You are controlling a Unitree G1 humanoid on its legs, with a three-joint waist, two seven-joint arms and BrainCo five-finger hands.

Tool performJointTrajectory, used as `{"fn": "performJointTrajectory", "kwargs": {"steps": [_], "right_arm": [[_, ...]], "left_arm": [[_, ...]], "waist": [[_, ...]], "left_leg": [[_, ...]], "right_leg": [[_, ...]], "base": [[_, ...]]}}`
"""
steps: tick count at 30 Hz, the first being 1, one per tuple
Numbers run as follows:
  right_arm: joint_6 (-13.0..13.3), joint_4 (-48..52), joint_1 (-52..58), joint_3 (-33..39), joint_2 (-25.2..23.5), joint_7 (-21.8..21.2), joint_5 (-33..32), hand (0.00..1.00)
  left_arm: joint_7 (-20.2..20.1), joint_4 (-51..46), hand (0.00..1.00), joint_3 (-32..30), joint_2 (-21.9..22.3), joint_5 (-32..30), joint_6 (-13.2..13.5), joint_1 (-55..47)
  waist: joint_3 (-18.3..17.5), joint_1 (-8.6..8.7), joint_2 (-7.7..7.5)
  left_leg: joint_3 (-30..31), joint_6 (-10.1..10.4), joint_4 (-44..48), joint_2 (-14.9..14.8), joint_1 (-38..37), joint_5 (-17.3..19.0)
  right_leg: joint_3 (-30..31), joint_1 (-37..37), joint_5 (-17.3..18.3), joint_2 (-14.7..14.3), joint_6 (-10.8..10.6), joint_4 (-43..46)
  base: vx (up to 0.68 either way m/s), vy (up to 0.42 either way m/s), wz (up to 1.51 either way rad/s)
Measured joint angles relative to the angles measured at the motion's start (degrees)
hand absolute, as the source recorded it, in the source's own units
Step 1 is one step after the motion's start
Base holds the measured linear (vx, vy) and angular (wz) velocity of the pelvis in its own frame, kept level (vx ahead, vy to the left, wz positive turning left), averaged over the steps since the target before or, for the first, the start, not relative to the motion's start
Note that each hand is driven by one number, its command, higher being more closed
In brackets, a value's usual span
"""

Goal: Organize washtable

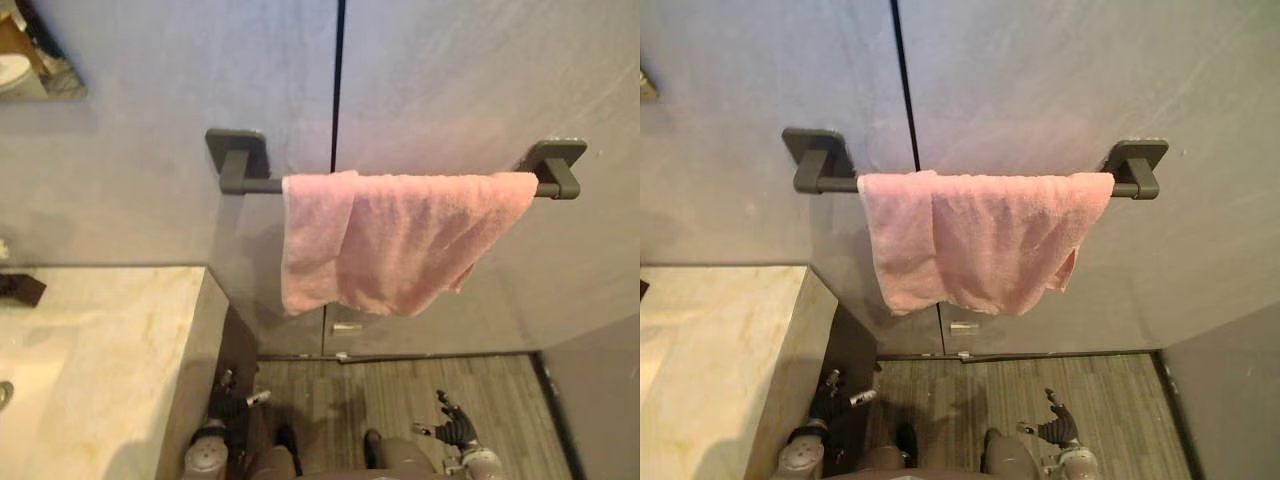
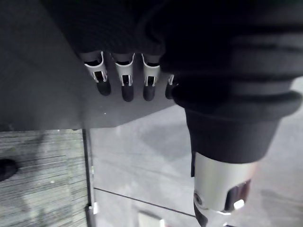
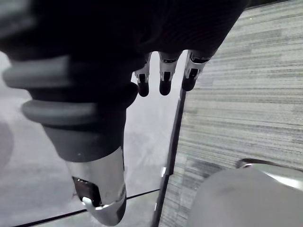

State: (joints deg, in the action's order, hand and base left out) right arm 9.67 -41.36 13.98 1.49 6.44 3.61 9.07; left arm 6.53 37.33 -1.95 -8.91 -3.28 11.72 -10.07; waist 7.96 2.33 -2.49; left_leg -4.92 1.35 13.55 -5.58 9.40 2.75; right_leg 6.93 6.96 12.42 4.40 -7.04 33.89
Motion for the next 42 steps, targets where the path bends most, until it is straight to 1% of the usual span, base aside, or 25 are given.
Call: {"fn": "performJointTrajectory", "kwargs": {"steps": [2, 3, 4, 5, 6, 7, 8, 11, 14, 15, 18, 20, 22, 25, 29, 32, 33, 34, 35, 36, 37, 39, 40, 41, 42], "right_arm": [[0.09, 0.42, -0.11, -0.25, 0.13, 0.08, -0.17, 0.00], [0.03, 1.17, -0.09, -0.25, 0.28, 0.09, -0.40, 0.00], [0.05, 2.40, -0.20, -0.27, 0.60, 0.12, -0.67, 0.00], [0.33, 3.06, -0.61, -0.27, 0.87, 0.20, -1.13, 0.00], [0.29, 2.51, -1.16, -0.27, 1.64, 0.51, -1.83, 0.00], [0.20, 2.00, -1.09, -0.27, 1.68, 0.66, -1.83, 0.00], [0.01, 1.08, -1.00, -0.18, 1.67, 1.02, -1.96, 0.00], [-0.13, -0.61, -0.82, 1.92, 1.38, 1.76, -3.46, 0.00], [-0.10, -0.58, -0.62, 3.18, 2.02, 1.74, -4.46, 0.00], [-0.10, -0.62, -0.53, 3.55, 2.04, 1.72, -4.58, 0.00], [-0.07, -1.24, -0.17, 5.91, 1.56, 1.71, -5.21, 0.00], [0.03, -2.70, -0.67, 7.97, 1.03, 1.68, -6.32, 0.00], [0.15, -4.16, -1.22, 8.00, 0.30, 1.64, -6.35, 0.00], [-0.01, -5.57, -1.05, 8.05, -1.50, 1.59, -6.34, 0.00], [-0.12, -5.59, -0.66, 7.67, -1.50, 1.39, -6.23, 0.00], [-0.14, -5.62, -1.10, 6.52, -1.29, 1.39, -6.13, 0.00], [-0.15, -5.62, -1.33, 6.25, -1.31, 1.39, -6.11, 0.00], [-0.16, -5.59, -1.49, 5.61, -1.19, 1.39, -6.11, 0.00], [-0.17, -5.61, -1.51, 5.32, -0.89, 1.53, -6.11, 0.00], [-0.25, -5.61, -1.57, 5.18, -0.67, 1.57, -6.12, 0.00], [-0.26, -5.61, -1.67, 5.10, -0.96, 1.65, -6.12, 0.00], [-0.68, -5.71, -1.86, 5.06, -0.39, 2.01, -6.06, 0.00], [-1.04, -5.70, -1.87, 5.08, -0.23, 2.40, -5.94, 0.00], [-1.12, -5.67, -1.85, 5.07, -0.24, 2.53, -5.84, 0.00], [-1.12, -5.64, -1.93, 5.04, -0.09, 2.67, -5.36, 0.00]], "left_arm": [[0.19, -0.80, 0.00, -0.57, 0.14, 0.39, -0.01, -0.21], [0.20, -0.81, 0.00, -0.67, 0.51, 0.39, -0.04, -0.34], [0.20, -0.95, 0.00, -0.89, 1.46, 0.43, -0.06, -0.63], [0.20, -1.86, 0.00, -0.90, 2.17, 0.49, -0.05, -1.37], [0.12, -2.48, 0.00, -0.64, 3.99, 0.81, -0.17, -2.31], [0.10, -3.07, 0.00, -0.34, 4.40, 1.16, -0.18, -2.87], [0.11, -3.32, 0.00, 0.09, 4.89, 1.85, -0.13, -3.71], [0.09, -3.08, 0.00, 0.11, 5.42, 2.63, -0.30, -4.65], [0.10, -3.11, 0.00, 0.06, 5.26, 2.64, -0.25, -4.19], [0.08, -2.97, 0.00, 0.07, 5.22, 2.64, -0.27, -3.68], [0.01, -1.69, 0.00, 0.61, 5.15, 2.58, -0.26, -1.47], [-0.04, -0.65, 0.00, 2.09, 4.96, 2.51, -0.25, 0.52], [-0.03, -0.69, 0.00, 2.42, 3.60, 2.47, -0.24, 0.41], [-0.07, -0.54, 0.00, 2.37, 0.60, 2.15, -0.66, -1.75], [-0.12, 0.79, 0.00, 1.15, -0.09, 2.05, -0.68, -3.75], [-0.10, 2.16, 0.00, -0.08, 0.60, 2.36, -0.69, -3.96], [0.05, 2.27, 0.00, -1.19, 1.17, 2.67, -0.67, -3.84], [0.16, 2.32, 0.00, -1.61, 1.40, 3.08, -0.64, -3.84], [0.23, 2.53, 0.00, -1.68, 1.53, 3.71, -0.62, -3.81], [0.39, 2.71, 0.00, -2.06, 1.70, 4.98, -0.57, -3.81], [1.07, 3.07, 0.00, -2.44, 1.81, 5.55, -0.56, -3.77], [2.26, 4.09, 0.00, -3.31, 1.84, 6.74, -0.65, -3.91], [2.40, 4.63, 0.00, -3.68, 1.83, 6.76, -0.64, -4.56], [2.43, 4.98, 0.00, -4.07, 1.83, 6.75, -0.60, -4.73], [2.46, 5.72, 0.00, -4.82, 1.94, 6.73, -0.62, -5.04]], "waist": [[-0.35, -0.75, -0.95], [-0.27, -1.56, -1.12], [-0.17, -2.34, -1.08], [0.49, -3.29, -0.07], [2.01, -2.84, 3.16], [2.33, -2.74, 3.63], [2.86, -2.24, 3.01], [3.39, -1.22, 2.07], [3.02, -0.22, 2.56], [2.55, 0.09, 3.26], [2.03, 1.43, 3.79], [0.54, 3.31, 5.83], [-0.04, 3.00, 6.17], [-0.76, 2.85, 4.54], [-1.89, 2.16, 3.91], [-1.78, 1.53, 3.99], [-1.46, 1.42, 2.99], [-1.19, 1.36, 4.06], [-0.97, 1.32, 4.03], [-0.76, 1.28, 3.72], [-0.32, 1.17, 3.28], [0.42, 0.96, 3.63], [0.51, 1.33, 3.77], [0.52, 1.62, 3.78], [0.56, 1.79, 4.27]], "left_leg": [[2.01, 0.24, 4.46, 0.02, 5.13, -0.15], [2.53, 0.98, 5.79, -0.03, 7.09, -0.63], [3.40, 2.49, 6.20, -0.49, 8.93, -1.61], [4.64, 4.39, 4.89, -1.57, 10.22, -2.96], [7.64, 4.69, 1.69, -3.44, 10.21, -5.08], [7.52, 4.91, -0.36, -4.12, 9.52, -5.26], [5.84, 4.64, -3.90, -5.43, 8.30, -4.53], [0.09, 3.17, 6.26, -5.20, 9.05, -3.39], [-5.49, 1.15, 15.78, -6.72, 6.14, 0.45], [-8.84, 1.23, 16.57, -9.22, 1.69, 3.27], [-12.10, 1.84, 11.92, -11.37, -7.02, 4.70], [-12.33, 7.07, -5.12, -9.51, -14.30, 0.84], [-12.34, 7.24, -11.03, -8.88, -15.01, 0.79], [-12.61, 7.16, -10.96, -6.50, -14.32, 0.77], [-12.42, 5.70, -11.50, -3.98, -14.11, 0.23], [-10.68, 5.22, -11.40, -3.07, -12.03, 0.37], [-8.97, 5.11, -11.29, -2.48, -10.52, 0.30], [-7.72, 4.87, -11.23, -2.17, -9.08, 0.25], [-7.50, 3.26, -11.28, -2.09, -7.92, 0.16], [-8.89, -0.86, -11.71, -1.67, -6.20, 1.21], [-11.99, -2.27, -12.08, -1.64, -5.38, 2.03], [-25.41, -2.53, -9.97, -4.38, -3.91, 1.50], [-28.54, -3.24, -9.27, -5.12, -3.90, -0.03], [-29.52, -2.89, -9.02, -5.40, -3.96, -1.61], [-29.72, -1.61, -8.79, -5.91, -4.24, -5.68]], "right_leg": [[6.11, -3.18, 2.64, -0.31, -1.03, 1.42], [8.18, -5.08, 5.91, -0.81, -0.31, -2.74], [7.99, -6.72, 8.85, -1.25, 1.93, -7.34], [6.81, -7.20, 11.49, -2.11, 4.07, -10.72], [3.60, -7.16, 10.57, -5.34, 5.26, -10.46], [2.39, -6.83, 10.08, -6.10, 6.09, -10.04], [-0.33, -6.83, 8.96, -6.17, 7.74, -10.44], [-7.31, -6.40, 6.62, -4.23, 9.72, -10.92], [-11.44, -5.47, 2.63, -3.20, 9.81, -14.66], [-13.72, -4.97, 0.26, -3.13, 9.96, -16.82], [-19.21, -4.55, -1.66, -1.49, 9.07, -18.44], [-23.40, -4.45, -4.62, -1.45, 6.71, -22.50], [-24.50, -4.82, -8.41, -1.88, 5.93, -26.97], [-23.81, -7.06, -13.64, -0.79, 4.73, -33.15], [-23.48, -8.25, -16.68, 1.25, 3.61, -36.37], [-25.03, -7.76, -16.82, 2.05, 3.21, -37.17], [-27.18, -7.56, -16.62, 2.67, 2.95, -37.15], [-29.03, -7.48, -16.21, 3.04, 2.42, -37.05], [-30.48, -7.36, -15.56, 3.33, 2.03, -36.94], [-33.14, -7.27, -14.36, 4.44, 1.04, -36.97], [-35.40, -7.40, -13.73, 5.78, 0.54, -37.21], [-42.02, -8.96, -13.69, 8.75, 0.44, -36.24], [-44.67, -10.49, -13.87, 9.34, -0.04, -35.40], [-45.73, -11.45, -14.16, 9.80, -0.62, -34.84], [-48.15, -13.07, -13.91, 10.17, -1.18, -33.92]], "base": [[-0.17, -0.252, 0.78], [-0.26, -0.315, 0.47], [-0.35, -0.323, 0.32], [-0.56, -0.453, 0.67], [-0.52, -0.375, 0.74], [-0.49, -0.346, 1.08], [-0.28, -0.192, 1.06], [-0.27, -0.185, 1.09], [-0.29, -0.109, 0.91], [-0.20, 0.018, 0.77], [-0.21, 0.091, 1.18], [-0.20, 0.198, 1.20], [-0.19, 0.237, 0.38], [-0.18, 0.172, 0.00], [-0.17, 0.101, 0.01], [-0.15, 0.010, 0.33], [-0.12, 0.003, 0.85], [-0.11, 0.001, 0.95], [-0.04, 0.005, 1.26], [-0.01, 0.029, 1.44], [0.03, 0.124, 1.84], [0.07, 0.196, 1.88], [0.09, 0.164, 1.61], [0.10, 0.148, 1.49], [0.16, 0.204, 1.26]]}}
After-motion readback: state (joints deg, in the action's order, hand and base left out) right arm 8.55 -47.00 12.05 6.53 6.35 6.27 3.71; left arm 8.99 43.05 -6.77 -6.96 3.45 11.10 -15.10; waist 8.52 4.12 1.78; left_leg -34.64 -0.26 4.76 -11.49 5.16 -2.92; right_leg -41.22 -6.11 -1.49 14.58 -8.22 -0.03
